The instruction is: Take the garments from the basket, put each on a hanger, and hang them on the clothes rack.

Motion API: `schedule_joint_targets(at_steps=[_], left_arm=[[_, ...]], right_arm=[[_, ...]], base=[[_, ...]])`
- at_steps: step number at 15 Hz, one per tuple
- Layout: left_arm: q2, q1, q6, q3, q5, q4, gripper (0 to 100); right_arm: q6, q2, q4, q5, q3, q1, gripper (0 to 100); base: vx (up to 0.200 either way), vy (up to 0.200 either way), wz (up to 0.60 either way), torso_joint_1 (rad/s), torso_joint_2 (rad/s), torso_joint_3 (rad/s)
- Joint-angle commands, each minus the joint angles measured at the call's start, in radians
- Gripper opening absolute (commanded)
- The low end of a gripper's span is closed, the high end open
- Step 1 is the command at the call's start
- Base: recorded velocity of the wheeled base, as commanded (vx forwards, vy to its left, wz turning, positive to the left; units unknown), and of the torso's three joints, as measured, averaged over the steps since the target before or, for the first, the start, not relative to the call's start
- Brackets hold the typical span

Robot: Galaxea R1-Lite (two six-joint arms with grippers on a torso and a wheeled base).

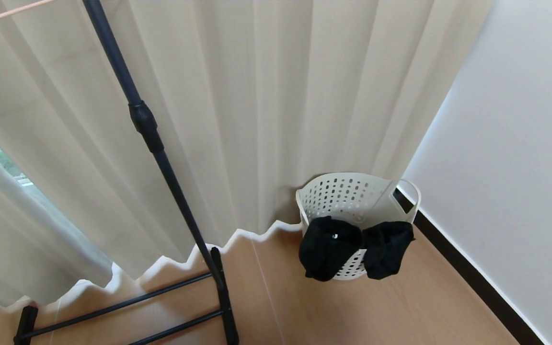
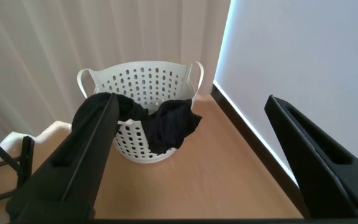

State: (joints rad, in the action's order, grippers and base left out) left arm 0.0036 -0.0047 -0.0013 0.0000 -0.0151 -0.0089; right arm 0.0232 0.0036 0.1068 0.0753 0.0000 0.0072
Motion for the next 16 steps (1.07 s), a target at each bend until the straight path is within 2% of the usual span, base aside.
schedule_joint_targets(at_steps=[1,16], left_arm=[[0.001,0.000,0.000,0.000,0.000,0.000,100],[0.001,0.000,0.000,0.000,0.001,0.000,100]], right_arm=[[0.000,-0.001,0.001,0.000,0.000,0.000,100],[0.001,-0.001,0.007,0.001,0.000,0.000,100]], base=[[0.000,0.000,0.00,0.002,0.00,-0.198],[0.000,0.000,0.00,0.004,0.00,-0.178]])
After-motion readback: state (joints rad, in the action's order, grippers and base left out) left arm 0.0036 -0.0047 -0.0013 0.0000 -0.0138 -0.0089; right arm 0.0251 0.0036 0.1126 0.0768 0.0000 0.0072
